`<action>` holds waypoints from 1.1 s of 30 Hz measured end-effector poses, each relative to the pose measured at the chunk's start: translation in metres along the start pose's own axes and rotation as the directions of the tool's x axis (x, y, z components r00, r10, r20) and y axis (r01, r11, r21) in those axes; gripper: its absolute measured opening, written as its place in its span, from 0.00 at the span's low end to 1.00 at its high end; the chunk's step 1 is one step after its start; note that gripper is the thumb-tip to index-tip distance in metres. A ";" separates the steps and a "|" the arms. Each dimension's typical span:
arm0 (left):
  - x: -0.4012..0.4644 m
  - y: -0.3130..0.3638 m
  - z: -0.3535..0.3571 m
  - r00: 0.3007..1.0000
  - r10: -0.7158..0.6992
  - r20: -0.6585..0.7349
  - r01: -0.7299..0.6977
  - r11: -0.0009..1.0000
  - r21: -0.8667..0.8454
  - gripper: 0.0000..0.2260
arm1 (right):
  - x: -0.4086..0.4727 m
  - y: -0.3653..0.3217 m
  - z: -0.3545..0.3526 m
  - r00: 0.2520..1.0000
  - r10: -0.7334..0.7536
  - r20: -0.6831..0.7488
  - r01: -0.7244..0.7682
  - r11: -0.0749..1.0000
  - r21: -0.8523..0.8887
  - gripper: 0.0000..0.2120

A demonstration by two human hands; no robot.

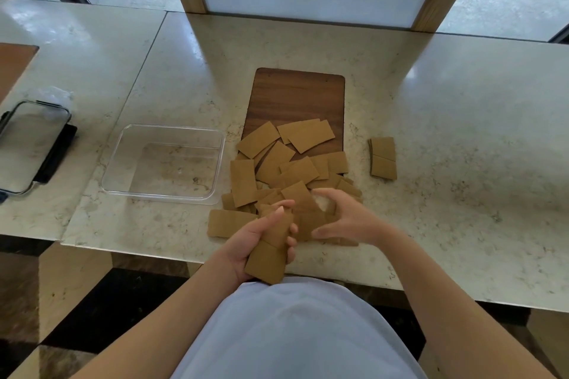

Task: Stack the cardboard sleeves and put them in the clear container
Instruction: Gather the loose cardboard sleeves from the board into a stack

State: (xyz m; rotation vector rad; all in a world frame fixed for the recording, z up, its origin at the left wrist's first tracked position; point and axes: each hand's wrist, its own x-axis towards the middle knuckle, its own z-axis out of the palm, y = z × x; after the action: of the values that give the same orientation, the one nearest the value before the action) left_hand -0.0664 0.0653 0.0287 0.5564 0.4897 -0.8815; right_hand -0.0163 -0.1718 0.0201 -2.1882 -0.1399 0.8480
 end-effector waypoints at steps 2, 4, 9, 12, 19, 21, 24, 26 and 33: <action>0.002 0.001 -0.002 0.998 0.030 -0.048 -0.031 0.999 -0.016 0.18 | 0.008 0.032 -0.010 0.964 0.204 -0.170 -0.220 0.972 -0.080 0.43; 0.003 0.002 -0.005 0.994 0.045 -0.096 -0.049 0.998 -0.037 0.15 | 0.011 0.053 -0.005 0.939 0.248 -0.240 -0.298 0.933 -0.203 0.39; 0.008 0.006 -0.010 0.985 0.077 -0.153 -0.089 0.993 -0.073 0.18 | 0.013 0.060 0.029 0.974 0.037 -0.225 -0.154 0.832 -0.533 0.38; 0.008 0.010 -0.011 0.980 0.099 -0.174 -0.119 0.987 -0.108 0.19 | 0.017 0.048 0.043 0.963 -0.086 -0.256 -0.086 0.801 -0.593 0.40; 0.006 0.018 -0.022 0.964 0.123 -0.237 -0.161 0.976 -0.148 0.19 | 0.029 0.019 0.056 0.970 -0.213 -0.118 0.053 0.658 -0.751 0.29; 0.005 0.018 -0.023 0.961 0.109 -0.253 -0.147 0.979 -0.138 0.18 | 0.028 0.017 0.056 0.971 -0.221 -0.091 0.067 0.617 -0.784 0.29; 0.004 0.019 -0.024 0.952 0.081 -0.296 -0.125 0.983 -0.134 0.14 | 0.025 0.017 0.058 0.965 -0.245 -0.089 0.071 0.576 -0.815 0.30; 0.005 0.019 -0.024 0.945 0.073 -0.319 -0.120 0.984 -0.130 0.13 | 0.022 0.017 0.059 0.957 -0.264 -0.115 0.064 0.585 -0.808 0.30; 0.008 0.019 -0.030 0.929 0.033 -0.369 -0.077 0.991 -0.107 0.12 | 0.008 0.015 0.050 0.955 -0.157 -0.251 -0.013 0.824 -0.566 0.27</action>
State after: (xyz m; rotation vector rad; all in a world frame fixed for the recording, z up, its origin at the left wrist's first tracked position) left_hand -0.0509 0.0892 0.0059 0.6244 0.8579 -0.6892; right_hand -0.0435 -0.1478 -0.0187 -2.8159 -0.3677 0.4609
